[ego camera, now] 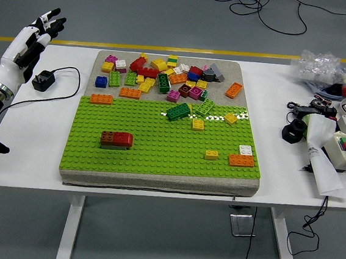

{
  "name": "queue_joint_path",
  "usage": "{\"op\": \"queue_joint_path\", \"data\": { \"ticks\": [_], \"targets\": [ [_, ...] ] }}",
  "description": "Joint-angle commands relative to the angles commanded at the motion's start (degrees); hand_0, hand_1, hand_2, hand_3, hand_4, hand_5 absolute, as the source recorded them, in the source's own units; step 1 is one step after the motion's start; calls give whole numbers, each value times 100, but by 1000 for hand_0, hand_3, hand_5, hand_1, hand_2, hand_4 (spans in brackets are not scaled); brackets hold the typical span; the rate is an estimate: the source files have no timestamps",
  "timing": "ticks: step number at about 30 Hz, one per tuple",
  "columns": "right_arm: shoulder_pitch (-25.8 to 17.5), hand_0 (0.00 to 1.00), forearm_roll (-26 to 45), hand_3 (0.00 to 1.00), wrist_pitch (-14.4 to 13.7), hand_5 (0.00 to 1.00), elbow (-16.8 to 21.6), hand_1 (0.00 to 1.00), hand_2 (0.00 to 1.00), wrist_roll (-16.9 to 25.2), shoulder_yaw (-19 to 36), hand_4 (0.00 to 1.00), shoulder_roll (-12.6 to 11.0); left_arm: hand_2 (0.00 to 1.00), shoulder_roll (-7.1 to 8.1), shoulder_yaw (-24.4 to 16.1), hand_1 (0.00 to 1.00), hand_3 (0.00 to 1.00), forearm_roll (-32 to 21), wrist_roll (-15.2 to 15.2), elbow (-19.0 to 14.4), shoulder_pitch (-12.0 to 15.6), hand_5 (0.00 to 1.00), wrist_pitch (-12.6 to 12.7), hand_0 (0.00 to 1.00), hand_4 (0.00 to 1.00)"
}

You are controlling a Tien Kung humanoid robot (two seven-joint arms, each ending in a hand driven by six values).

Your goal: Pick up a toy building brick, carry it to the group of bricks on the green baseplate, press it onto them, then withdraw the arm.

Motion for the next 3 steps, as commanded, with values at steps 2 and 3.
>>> {"op": "queue_joint_path", "data": {
  "ticks": [2, 3],
  "targets": [
    [-6, 801, -4, 770, 5, 755, 0, 726, 750, 0, -5, 998, 5, 959, 6, 2, 970, 988, 2, -1, 3, 7, 868, 2, 998, 857],
    [-5, 801, -8, 770, 0, 755, 0, 726, 750, 1, -4, 998, 6, 959, 10, -1, 970, 988, 2, -1, 5, 9, 868, 11, 998, 857]
  ]
}}
